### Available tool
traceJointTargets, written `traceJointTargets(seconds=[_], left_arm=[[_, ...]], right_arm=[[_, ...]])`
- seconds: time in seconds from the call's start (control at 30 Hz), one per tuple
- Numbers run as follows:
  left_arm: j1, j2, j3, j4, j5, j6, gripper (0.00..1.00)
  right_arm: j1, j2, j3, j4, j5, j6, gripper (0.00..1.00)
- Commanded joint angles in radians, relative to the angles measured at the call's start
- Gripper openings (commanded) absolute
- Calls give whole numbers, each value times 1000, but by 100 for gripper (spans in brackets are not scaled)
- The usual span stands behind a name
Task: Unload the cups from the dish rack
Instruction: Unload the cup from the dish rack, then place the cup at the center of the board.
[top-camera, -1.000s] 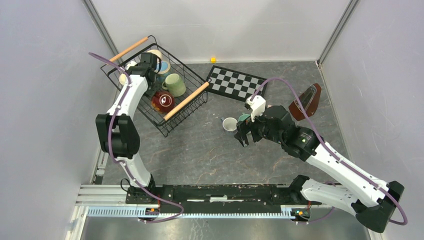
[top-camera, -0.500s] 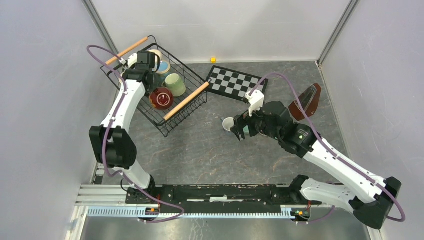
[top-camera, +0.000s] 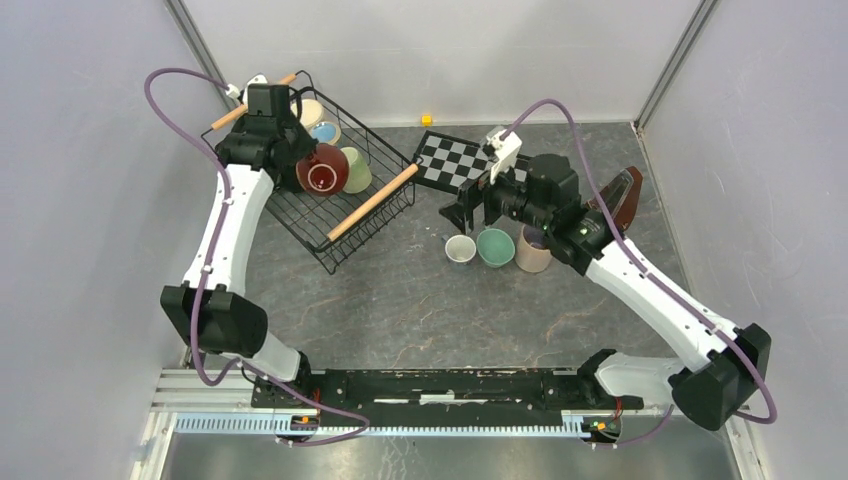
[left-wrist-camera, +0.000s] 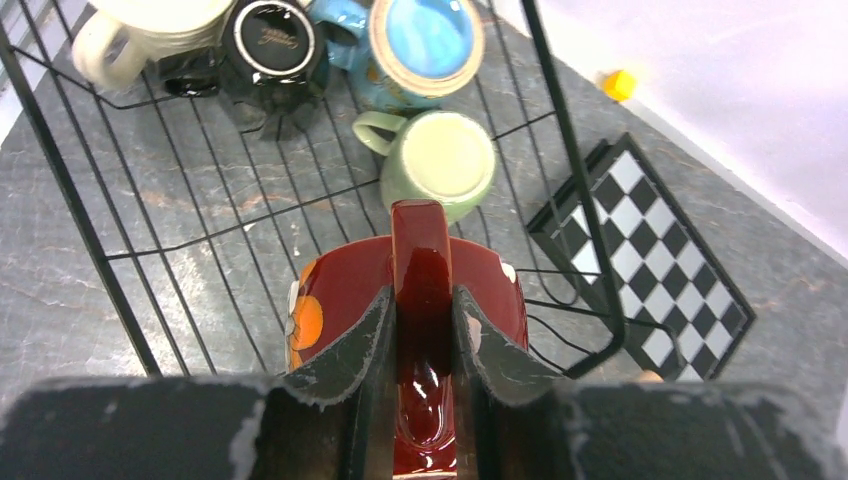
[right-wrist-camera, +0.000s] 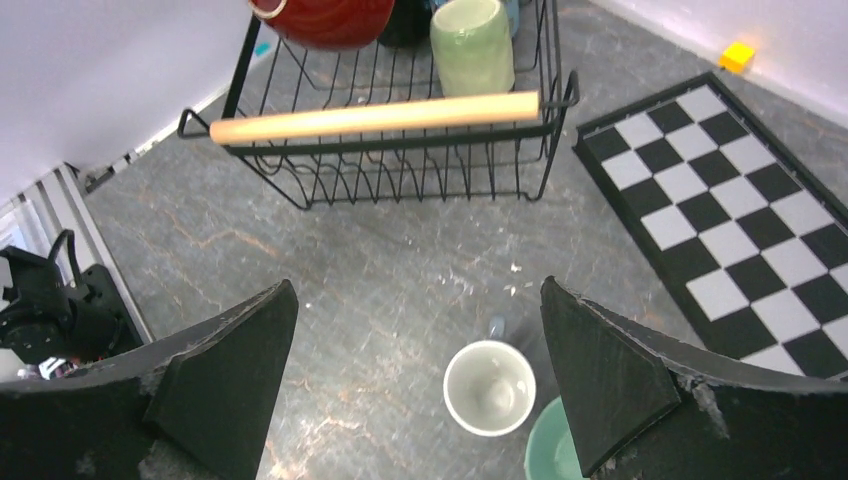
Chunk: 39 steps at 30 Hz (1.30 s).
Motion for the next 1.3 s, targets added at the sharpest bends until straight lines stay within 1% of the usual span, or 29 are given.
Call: traceJointTargets(seconds=[0.0,0.07,0.2,0.43,0.63,0.73,0.8,0.83,0.93,1.0,1.1,1.27], left_arm=[[-18,-89,92,79,99,67,2],[-24,-105,104,81,128,71,2],[-49,-130,123,83,183,78,2],[-134,-192,109,97,261,89,2],[-202,-256,56,138,345,91,2],[-227,-287,16,179,388,82,2],[-237,-300,-8,202,412,69,2],[-245,-304,-17,214,421,66,2],[-258,-305,-26,232,444,55,2],[-267,-302,-24,239,454,50,2],[-279,-296,-22,250,467,44,2],[-292,-286,-17,259,481,41,2]], right_arm=[[-102,41,48,186,-265,30,98],[-131,64,58,227,-326,38,98],[-150,105,84,293,-411,38,98],[-187,181,137,377,-549,51,98],[-226,247,161,505,-723,145,98],[-232,274,169,543,-752,195,98],[-234,296,168,602,-777,260,98],[-235,307,160,656,-797,328,98],[-234,335,101,947,-849,575,98],[-233,352,87,1062,-858,670,98],[-235,388,89,1146,-868,755,98],[-232,426,100,1191,-869,810,98]])
